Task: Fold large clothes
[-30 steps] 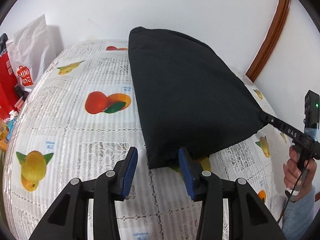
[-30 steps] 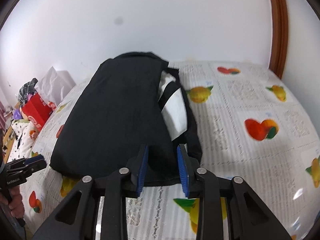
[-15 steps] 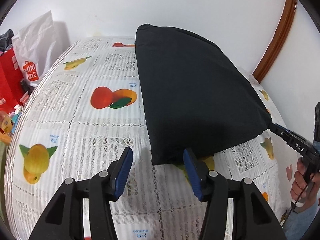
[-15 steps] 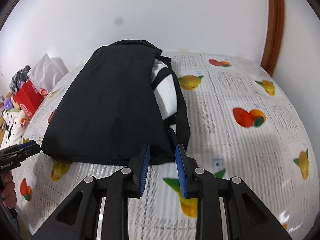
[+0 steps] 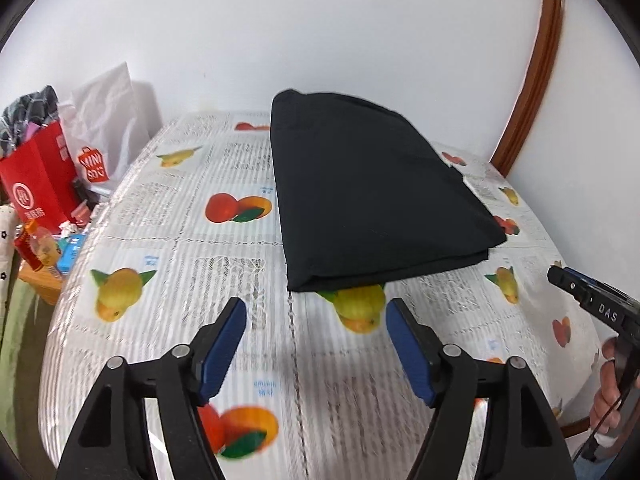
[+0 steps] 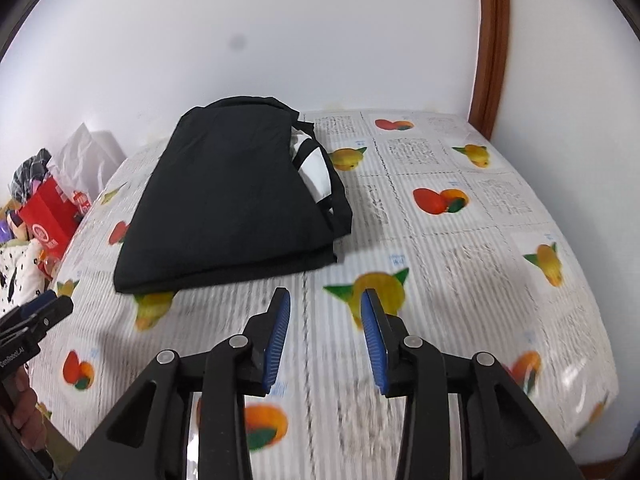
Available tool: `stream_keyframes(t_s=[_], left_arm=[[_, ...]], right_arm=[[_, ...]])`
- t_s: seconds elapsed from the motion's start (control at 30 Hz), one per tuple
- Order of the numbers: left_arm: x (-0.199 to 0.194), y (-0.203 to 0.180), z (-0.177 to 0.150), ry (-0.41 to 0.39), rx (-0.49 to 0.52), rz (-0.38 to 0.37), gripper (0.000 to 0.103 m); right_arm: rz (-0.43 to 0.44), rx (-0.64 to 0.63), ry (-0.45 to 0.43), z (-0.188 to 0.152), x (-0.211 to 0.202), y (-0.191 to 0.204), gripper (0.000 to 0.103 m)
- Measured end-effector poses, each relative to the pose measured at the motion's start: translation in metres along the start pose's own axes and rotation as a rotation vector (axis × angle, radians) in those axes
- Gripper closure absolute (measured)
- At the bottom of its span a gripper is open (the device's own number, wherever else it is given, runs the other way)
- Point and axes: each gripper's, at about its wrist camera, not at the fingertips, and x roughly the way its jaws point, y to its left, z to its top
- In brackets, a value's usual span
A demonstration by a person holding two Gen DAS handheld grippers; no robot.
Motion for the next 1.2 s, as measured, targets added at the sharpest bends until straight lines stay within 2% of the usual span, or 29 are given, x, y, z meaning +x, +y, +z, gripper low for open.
stream_keyframes(t_s=[0.1,0.13,0.17,0.23,0.37,0.5,0.77,1.2], left_arm=[[-0.02,-0.007,-0.009,-0.025,0.006,0.002,0.026],[-0.025,-0.008,-0.012,-0.032,0.007,0.003,0.024],[-0.031,-0.01,-0.015,-0.042,0.008,0.003,0.023],[-0.043,-0.013,-0.021,-0.059,0.01,0.005,0.021],[-0.063,-0.019,-0.032,-0.083,0.013,0.022,0.017],[-0.078,-0.027,-0.041,-0.095,0.038,0.032,0.016],[-0.103,-0.042,-0.052,-0.17,0.081,0.079,0.008],[-0.113,-0.056,-0.055,-0.184,0.108,0.065,0.007]], right_arm=[[0.002,-0.021,-0.03,-0.011,-0.026,0.009,0.064],[-0.006,-0.031,-0.046,-0.015,-0.036,0.012,0.058],[-0.017,-0.04,-0.061,-0.018,-0.044,0.015,0.044],[-0.034,-0.052,-0.1,-0.025,-0.062,0.02,0.027],[-0.061,-0.052,-0.138,-0.042,-0.092,0.027,0.014],[-0.093,-0.075,-0.151,-0.057,-0.109,0.031,0.009],[-0.132,-0.032,-0.177,-0.074,-0.128,0.016,0.001],[-0.155,0.002,-0.185,-0.08,-0.135,0.005,0.001]])
